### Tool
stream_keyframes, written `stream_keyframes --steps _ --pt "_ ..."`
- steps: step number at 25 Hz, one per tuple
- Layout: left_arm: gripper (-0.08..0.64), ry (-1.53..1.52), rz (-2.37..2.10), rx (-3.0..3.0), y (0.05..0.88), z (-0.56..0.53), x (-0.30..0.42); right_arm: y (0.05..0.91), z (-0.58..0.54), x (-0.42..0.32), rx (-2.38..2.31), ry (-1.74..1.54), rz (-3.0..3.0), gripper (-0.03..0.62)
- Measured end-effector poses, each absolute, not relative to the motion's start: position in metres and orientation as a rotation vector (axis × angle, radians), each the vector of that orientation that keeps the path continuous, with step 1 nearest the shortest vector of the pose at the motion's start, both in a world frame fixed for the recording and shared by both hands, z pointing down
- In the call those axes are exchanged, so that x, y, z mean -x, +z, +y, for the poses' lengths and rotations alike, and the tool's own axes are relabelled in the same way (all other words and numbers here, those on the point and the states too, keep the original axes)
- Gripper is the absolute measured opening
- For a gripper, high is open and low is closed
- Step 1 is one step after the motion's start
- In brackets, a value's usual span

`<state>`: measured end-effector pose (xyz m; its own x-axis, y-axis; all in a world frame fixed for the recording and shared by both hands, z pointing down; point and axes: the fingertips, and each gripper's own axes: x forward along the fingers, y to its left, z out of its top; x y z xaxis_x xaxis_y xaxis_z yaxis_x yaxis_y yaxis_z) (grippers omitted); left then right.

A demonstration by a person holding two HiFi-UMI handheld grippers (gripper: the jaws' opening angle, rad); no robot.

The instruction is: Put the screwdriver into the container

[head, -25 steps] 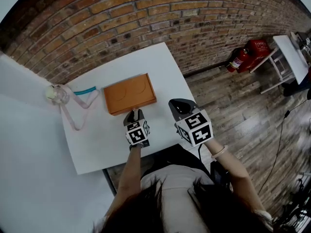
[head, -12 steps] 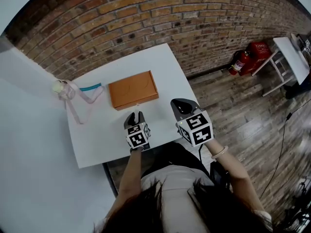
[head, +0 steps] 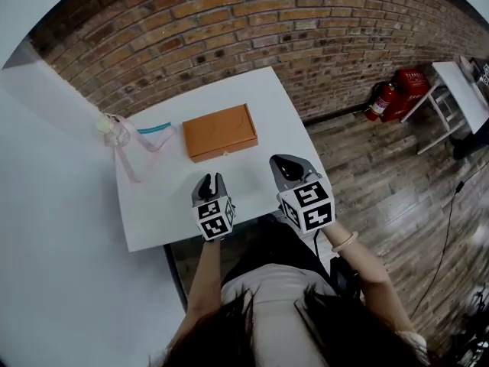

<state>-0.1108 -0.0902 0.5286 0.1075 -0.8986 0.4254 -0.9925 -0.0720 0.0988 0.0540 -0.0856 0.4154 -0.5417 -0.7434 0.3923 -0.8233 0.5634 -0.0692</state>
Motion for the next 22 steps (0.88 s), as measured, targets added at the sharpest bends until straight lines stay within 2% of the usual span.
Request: stream_keyframes --steps 22 --pt "0.042 0.231 -1.890 -2.296 0.389 -0.013 0.128 0.375 -0.037 -0.033 -1.378 0.241 -2.582 0.006"
